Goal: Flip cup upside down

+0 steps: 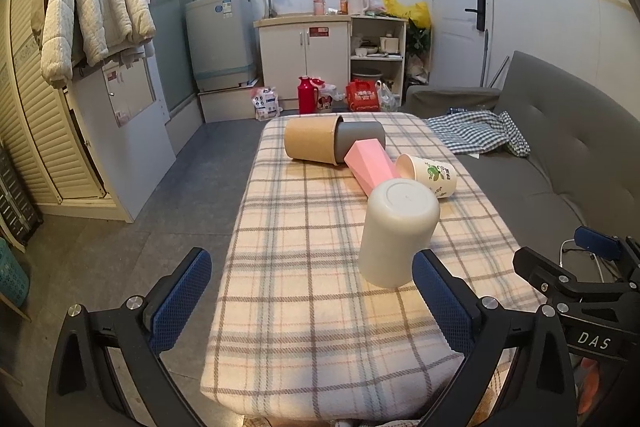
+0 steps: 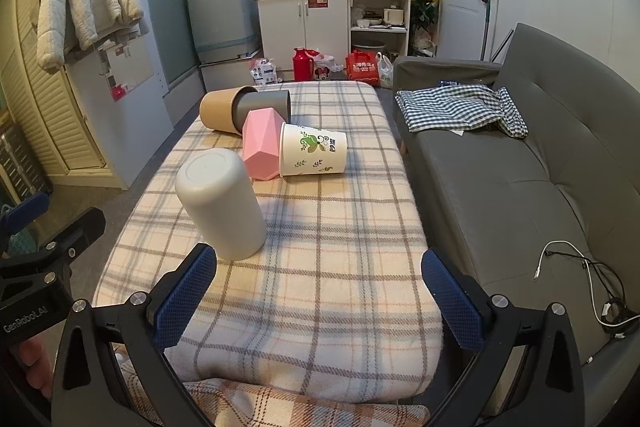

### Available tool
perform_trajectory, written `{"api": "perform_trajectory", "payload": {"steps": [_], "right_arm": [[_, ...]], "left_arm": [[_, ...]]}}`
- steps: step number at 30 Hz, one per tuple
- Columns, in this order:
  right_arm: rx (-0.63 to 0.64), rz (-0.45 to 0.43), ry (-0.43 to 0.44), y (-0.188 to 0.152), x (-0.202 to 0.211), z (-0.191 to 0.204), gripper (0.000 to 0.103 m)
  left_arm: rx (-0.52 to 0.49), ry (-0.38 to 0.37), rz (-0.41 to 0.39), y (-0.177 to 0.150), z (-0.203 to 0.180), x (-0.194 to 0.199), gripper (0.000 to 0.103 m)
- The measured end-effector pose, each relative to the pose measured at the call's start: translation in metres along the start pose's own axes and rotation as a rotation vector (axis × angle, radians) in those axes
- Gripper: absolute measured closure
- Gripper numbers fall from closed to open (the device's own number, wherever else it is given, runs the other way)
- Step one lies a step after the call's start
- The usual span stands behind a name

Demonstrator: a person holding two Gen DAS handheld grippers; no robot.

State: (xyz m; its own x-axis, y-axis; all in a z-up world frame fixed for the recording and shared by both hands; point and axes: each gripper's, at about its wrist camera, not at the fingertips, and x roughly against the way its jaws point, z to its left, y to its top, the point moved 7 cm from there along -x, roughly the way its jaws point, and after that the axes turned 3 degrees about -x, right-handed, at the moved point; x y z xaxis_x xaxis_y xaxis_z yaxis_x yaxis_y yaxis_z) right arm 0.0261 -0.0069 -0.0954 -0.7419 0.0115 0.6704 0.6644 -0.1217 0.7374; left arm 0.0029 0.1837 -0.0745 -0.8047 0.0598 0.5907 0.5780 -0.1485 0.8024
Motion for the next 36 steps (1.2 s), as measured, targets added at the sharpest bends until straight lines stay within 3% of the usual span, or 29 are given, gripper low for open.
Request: {"api": "perform_trajectory", "payload": {"steps": [36], "right_arm": [[-0.004,0.010,-0.005,-0.0024,-0.0026,-0.0026,0.000]], "left_arm": [[-0.005,0.013,0.011,-0.0027,0.0030,-0.0014,0.000]]}}
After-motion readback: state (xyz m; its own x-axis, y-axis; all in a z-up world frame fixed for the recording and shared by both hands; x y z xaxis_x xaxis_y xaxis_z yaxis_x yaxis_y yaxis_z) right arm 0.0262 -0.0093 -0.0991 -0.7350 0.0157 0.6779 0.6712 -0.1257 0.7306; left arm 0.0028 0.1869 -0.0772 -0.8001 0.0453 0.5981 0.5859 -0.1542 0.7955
